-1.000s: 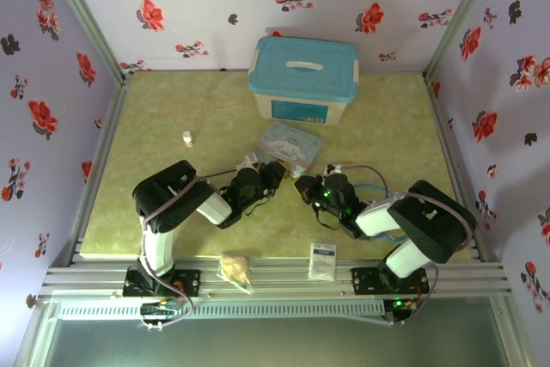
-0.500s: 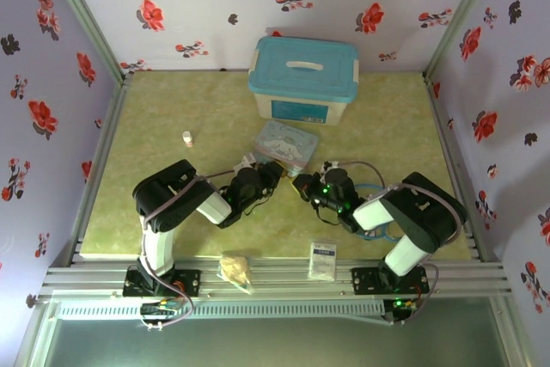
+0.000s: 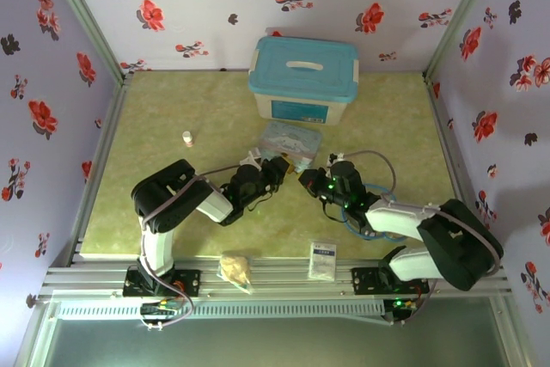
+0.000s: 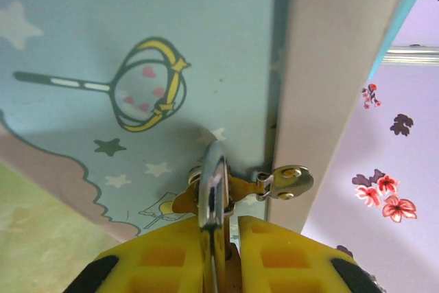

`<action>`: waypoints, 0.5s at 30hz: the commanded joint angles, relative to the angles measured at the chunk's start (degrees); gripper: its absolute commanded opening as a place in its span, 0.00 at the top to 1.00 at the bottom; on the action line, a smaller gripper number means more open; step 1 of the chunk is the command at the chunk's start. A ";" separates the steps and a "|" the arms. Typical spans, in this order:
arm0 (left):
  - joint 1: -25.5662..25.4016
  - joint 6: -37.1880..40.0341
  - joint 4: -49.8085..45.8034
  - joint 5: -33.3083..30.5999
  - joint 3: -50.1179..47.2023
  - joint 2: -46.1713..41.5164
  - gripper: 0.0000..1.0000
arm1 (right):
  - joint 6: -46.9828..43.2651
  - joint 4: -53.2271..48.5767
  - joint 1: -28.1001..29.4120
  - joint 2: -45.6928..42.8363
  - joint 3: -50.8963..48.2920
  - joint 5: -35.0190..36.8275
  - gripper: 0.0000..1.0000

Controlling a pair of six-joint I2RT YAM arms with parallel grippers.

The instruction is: Unlock a padlock with a key

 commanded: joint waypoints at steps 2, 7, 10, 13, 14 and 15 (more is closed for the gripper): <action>-4.12 -0.22 4.62 11.35 2.64 -1.78 1.00 | -4.05 1.58 1.63 1.44 4.10 1.25 1.00; -4.21 -0.56 4.80 11.60 2.95 -1.96 1.00 | 3.21 15.23 0.29 6.79 1.68 -2.14 1.00; -4.26 -0.21 4.80 11.62 2.41 -2.92 1.00 | 9.54 30.25 -3.29 11.98 -0.61 -6.93 1.00; -4.30 -0.31 4.84 11.60 2.07 -3.34 1.00 | 12.53 35.39 -5.04 14.59 -0.99 -8.17 1.00; -4.30 -0.54 4.80 11.54 1.99 -3.20 1.00 | 10.69 31.24 -4.57 13.74 0.04 -7.75 1.00; -4.35 -0.67 4.80 11.52 2.06 -3.14 1.00 | 8.31 26.17 -3.50 12.30 0.96 -6.76 1.00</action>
